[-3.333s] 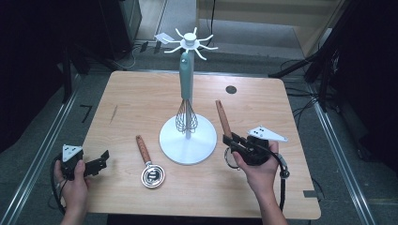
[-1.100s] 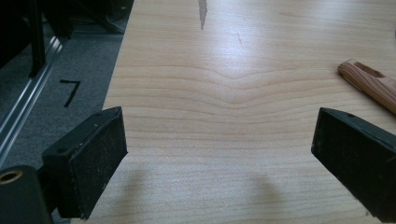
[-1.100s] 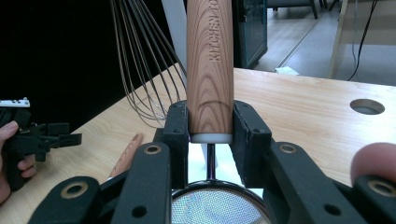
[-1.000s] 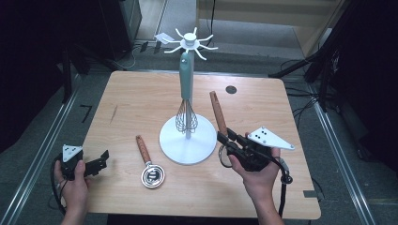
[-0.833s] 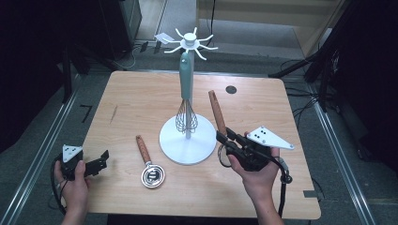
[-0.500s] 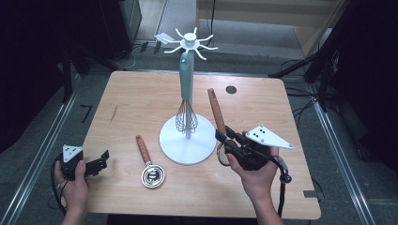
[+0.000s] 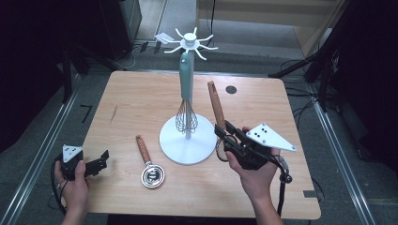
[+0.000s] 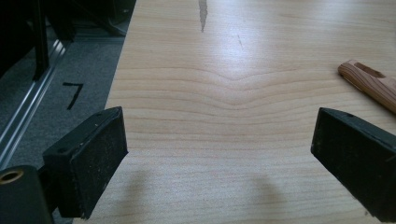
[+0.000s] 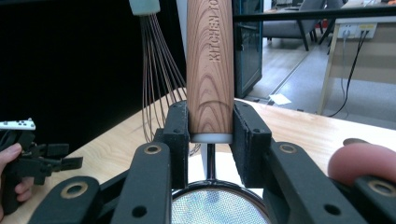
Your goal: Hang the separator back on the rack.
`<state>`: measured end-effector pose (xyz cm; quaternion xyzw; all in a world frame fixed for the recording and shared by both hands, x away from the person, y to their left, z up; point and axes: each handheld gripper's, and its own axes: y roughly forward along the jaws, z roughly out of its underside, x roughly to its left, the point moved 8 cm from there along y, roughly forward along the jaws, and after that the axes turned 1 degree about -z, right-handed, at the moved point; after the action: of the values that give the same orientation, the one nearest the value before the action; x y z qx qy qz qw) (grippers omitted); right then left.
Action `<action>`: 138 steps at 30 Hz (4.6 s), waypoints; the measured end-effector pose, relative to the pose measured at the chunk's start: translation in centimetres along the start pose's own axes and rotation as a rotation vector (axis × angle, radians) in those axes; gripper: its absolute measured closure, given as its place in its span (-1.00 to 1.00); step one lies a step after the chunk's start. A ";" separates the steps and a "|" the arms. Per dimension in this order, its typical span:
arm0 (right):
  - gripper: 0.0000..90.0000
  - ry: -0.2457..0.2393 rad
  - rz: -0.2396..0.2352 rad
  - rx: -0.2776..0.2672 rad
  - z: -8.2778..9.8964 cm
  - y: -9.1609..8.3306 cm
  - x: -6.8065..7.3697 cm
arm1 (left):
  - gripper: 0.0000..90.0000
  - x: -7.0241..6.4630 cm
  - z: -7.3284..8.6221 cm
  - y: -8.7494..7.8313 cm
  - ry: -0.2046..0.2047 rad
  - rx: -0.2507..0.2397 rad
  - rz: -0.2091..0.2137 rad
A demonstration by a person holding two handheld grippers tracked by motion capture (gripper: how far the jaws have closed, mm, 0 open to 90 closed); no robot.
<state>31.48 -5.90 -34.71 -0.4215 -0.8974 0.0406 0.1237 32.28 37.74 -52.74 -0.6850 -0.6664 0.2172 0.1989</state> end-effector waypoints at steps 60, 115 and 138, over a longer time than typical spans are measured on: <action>0.58 -0.070 -0.004 -0.152 -6.2 -0.4 2.0 | -0.92 0.0 0.0 0.0 -0.006 0.001 0.004; 1.00 -0.055 -0.028 -0.142 -8.9 3.2 0.5 | -0.92 0.0 0.0 0.0 -0.006 0.001 0.003; 1.00 -0.056 -0.048 -0.169 -11.6 4.9 0.4 | -0.92 0.0 0.0 0.0 -0.006 0.001 0.004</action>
<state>37.83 -2.84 -24.25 -0.4077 -0.9105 -0.0264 0.0633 32.24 37.73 -52.75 -0.6854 -0.6656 0.2200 0.1970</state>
